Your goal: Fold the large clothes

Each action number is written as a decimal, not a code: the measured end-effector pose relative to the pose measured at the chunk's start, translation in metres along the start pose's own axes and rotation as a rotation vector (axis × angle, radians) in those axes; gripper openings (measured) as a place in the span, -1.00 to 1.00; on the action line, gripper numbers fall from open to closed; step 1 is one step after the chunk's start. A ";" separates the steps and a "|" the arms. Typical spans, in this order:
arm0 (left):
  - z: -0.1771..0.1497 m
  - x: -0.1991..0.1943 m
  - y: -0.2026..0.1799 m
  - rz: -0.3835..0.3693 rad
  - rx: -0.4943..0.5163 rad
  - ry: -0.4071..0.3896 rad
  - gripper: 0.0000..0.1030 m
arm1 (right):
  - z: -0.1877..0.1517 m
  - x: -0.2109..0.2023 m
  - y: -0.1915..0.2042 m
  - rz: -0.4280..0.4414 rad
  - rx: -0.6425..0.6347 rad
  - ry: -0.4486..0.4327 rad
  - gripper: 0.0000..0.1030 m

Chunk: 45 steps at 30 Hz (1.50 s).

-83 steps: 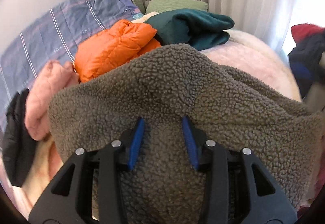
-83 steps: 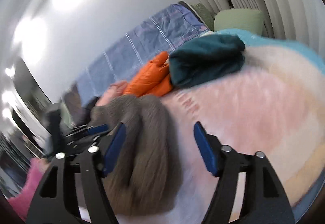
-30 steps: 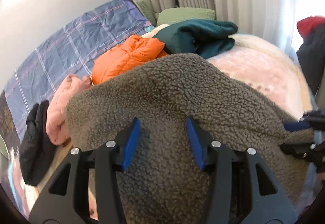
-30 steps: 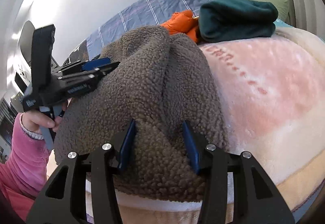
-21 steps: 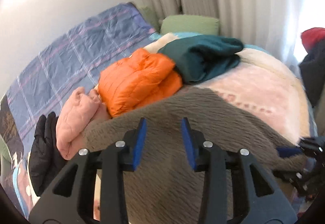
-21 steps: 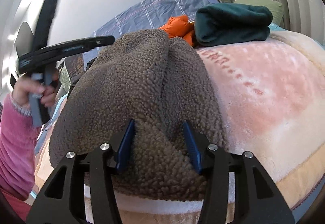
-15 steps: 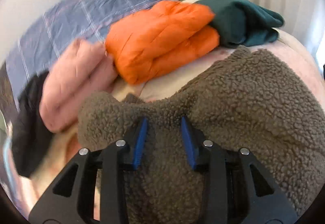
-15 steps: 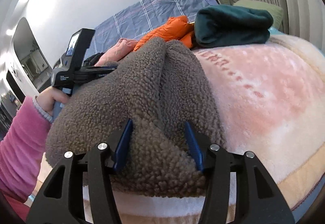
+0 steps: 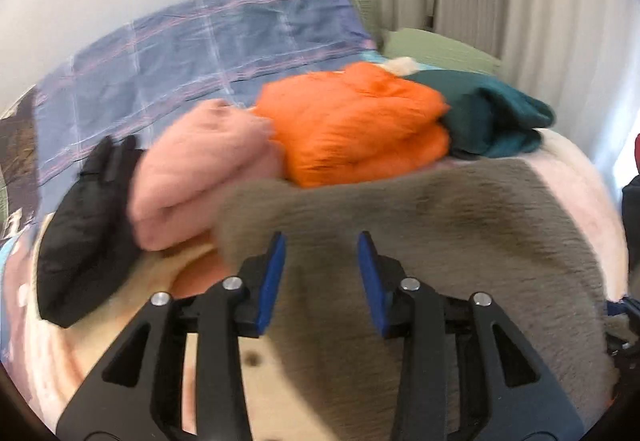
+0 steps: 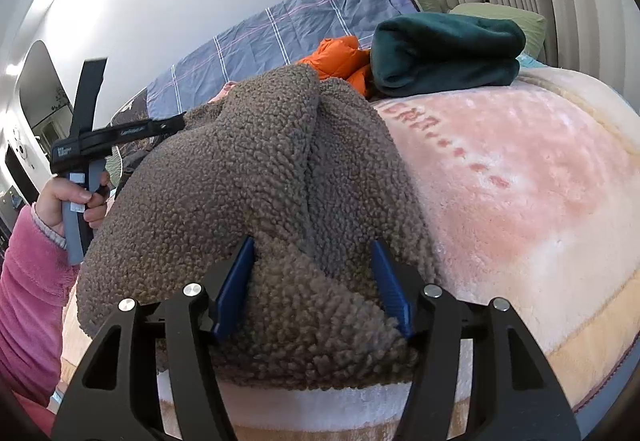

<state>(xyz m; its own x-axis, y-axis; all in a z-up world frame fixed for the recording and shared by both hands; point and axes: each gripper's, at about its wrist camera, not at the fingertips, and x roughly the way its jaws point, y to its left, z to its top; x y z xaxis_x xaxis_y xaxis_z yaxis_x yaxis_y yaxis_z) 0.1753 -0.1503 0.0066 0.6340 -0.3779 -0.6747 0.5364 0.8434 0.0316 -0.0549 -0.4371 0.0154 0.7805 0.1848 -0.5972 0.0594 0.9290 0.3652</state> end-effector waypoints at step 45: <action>0.015 0.069 -0.180 -0.124 0.441 0.190 -0.63 | 0.000 -0.017 0.011 -0.148 -0.072 -0.093 0.35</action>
<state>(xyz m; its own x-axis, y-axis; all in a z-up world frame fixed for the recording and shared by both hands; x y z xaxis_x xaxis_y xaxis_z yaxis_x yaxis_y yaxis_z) 0.1306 -0.3340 -0.0349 0.4597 -0.3542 -0.8144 0.8119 0.5392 0.2238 -0.0673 -0.4300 0.0293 0.8209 0.0170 -0.5708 0.1358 0.9651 0.2241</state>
